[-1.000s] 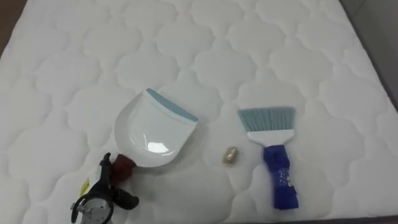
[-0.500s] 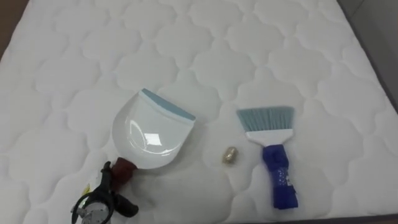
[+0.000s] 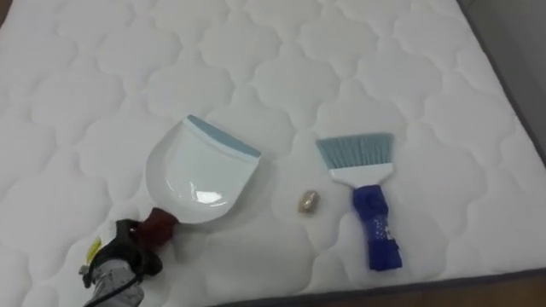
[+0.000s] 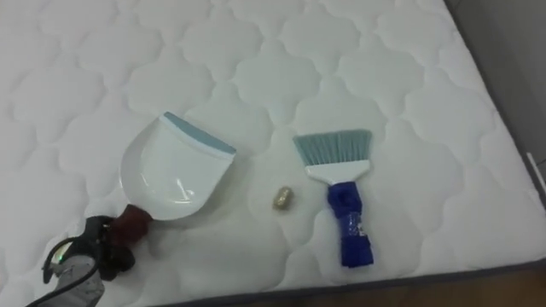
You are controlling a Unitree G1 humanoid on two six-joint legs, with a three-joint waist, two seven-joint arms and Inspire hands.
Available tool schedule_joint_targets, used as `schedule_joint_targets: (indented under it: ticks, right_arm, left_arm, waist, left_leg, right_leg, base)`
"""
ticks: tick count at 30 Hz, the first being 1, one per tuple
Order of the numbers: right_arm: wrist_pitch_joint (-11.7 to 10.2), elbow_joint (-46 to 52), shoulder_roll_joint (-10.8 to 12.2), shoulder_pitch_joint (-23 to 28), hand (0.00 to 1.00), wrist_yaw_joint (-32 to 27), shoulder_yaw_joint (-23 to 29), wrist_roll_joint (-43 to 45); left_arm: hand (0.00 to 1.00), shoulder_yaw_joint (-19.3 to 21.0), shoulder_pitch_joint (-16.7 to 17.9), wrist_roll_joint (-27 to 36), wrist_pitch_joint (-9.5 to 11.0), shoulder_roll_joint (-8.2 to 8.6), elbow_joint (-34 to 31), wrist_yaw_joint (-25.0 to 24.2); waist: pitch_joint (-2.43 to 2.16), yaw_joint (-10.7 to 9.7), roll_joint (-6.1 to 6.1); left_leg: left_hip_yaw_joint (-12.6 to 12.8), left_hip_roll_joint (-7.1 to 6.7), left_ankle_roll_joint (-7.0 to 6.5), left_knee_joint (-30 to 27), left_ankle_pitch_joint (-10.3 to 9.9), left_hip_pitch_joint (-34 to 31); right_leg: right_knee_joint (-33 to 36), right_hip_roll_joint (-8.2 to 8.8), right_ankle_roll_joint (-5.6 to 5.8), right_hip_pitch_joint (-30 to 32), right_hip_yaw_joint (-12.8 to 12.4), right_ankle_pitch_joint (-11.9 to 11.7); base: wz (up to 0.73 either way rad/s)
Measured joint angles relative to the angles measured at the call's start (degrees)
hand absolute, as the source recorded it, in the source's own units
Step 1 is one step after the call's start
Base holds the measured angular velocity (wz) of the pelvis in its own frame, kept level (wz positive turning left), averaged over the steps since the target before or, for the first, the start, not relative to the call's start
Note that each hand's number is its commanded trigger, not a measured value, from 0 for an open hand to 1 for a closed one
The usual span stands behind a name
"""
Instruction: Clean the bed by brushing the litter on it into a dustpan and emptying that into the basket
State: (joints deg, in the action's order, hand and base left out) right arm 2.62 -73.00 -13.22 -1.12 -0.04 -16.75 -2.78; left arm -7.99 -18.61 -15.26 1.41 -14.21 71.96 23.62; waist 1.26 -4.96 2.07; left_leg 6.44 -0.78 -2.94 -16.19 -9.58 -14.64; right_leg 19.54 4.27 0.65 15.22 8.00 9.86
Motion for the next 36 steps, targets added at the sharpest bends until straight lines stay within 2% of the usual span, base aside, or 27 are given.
schedule_joint_targets:
  ticks: [2, 4, 7, 17, 26, 30, 33, 36]
  right_arm:
    - [0.0, -0.1, 0.0, 0.0, 0.00, -0.4, 0.0, 1.2]
    - [0.0, 0.1, 0.0, -0.2, 0.00, -0.8, 0.1, 1.6]
    - [0.0, 0.1, 0.0, -0.1, 0.00, -1.4, 0.3, 2.0]
    - [0.0, 1.2, 0.0, 0.0, 0.00, -2.6, 2.3, 2.4]
    - [-0.7, 1.7, 0.0, 0.0, 0.00, -3.2, 2.4, -1.9]
    - [-2.1, 2.9, -0.1, 0.2, 0.00, -3.1, 4.7, -9.7]
    - [-2.6, 4.7, -0.3, 0.4, 0.00, -3.5, 6.6, -13.6]
    - [-3.3, 6.4, -0.2, 0.8, 0.00, -5.0, 9.3, -18.9]
  left_arm:
    - [1.00, -0.1, -0.7, 0.0, -0.7, -0.46, 1.2, -0.2]
    - [1.00, -0.1, -0.7, 0.1, -1.6, 0.20, 2.0, -0.6]
    - [1.00, -0.1, -1.0, 0.1, -1.3, 1.32, 2.1, -0.7]
    - [1.00, -0.1, -1.5, 0.3, -1.1, 1.46, 2.3, -0.7]
    - [1.00, 0.1, -1.5, 1.0, -1.1, 1.51, 2.4, -0.8]
    - [1.00, 0.0, -1.1, 0.4, -0.9, 1.37, 2.1, -0.7]
    - [1.00, 0.0, -1.0, -2.3, -0.8, 0.87, 2.0, 0.1]
    - [1.00, 0.0, 0.7, -6.0, -0.2, -0.22, -0.5, 1.9]
  waist:
    - [0.00, -0.3, 0.01]
    - [0.04, -1.1, 0.03]
    - [0.10, -1.2, 0.11]
    - [0.61, -1.3, 0.87]
    - [0.52, -0.9, 0.79]
    - [0.18, -0.9, 0.22]
    - [0.04, -0.9, -0.08]
    - [-0.04, -0.9, -0.35]
  left_leg:
    - [0.0, 0.03, -0.02, -0.2, 0.0, -0.4]
    - [0.0, 0.03, -0.04, -0.5, 0.0, -1.1]
    - [-0.1, 0.02, -0.06, -1.4, -0.1, -2.8]
    - [-0.1, -0.06, -0.03, -3.0, -0.1, -3.9]
    - [-0.1, -0.01, -0.02, -2.6, -0.1, -3.8]
    - [-0.1, 0.01, -0.01, -2.6, -0.1, -3.6]
    - [-0.1, 0.06, -0.01, -3.0, -0.1, -3.2]
    - [-0.3, 0.09, -0.01, -2.9, -0.3, -1.8]
  right_leg:
    - [0.7, 0.03, -0.01, 0.6, 0.0, 0.0]
    - [1.2, 0.10, -0.03, 1.4, 0.0, 0.0]
    - [1.8, 0.20, -0.21, 2.9, 0.0, 0.2]
    - [3.2, 0.52, -0.55, 4.0, 0.0, 1.1]
    - [3.0, 0.39, -0.53, 3.8, 0.0, 1.2]
    - [3.1, 0.43, -0.53, 3.5, 0.1, 1.2]
    - [3.2, 0.44, -0.54, 3.0, 0.2, 1.2]
    - [2.5, 0.32, -0.50, 1.2, 0.1, 1.4]
  base:
    - [0.00]
    - [0.00]
    - [0.00]
    - [0.00]
    - [0.00]
    - [0.00]
    - [0.00]
    - [0.03]
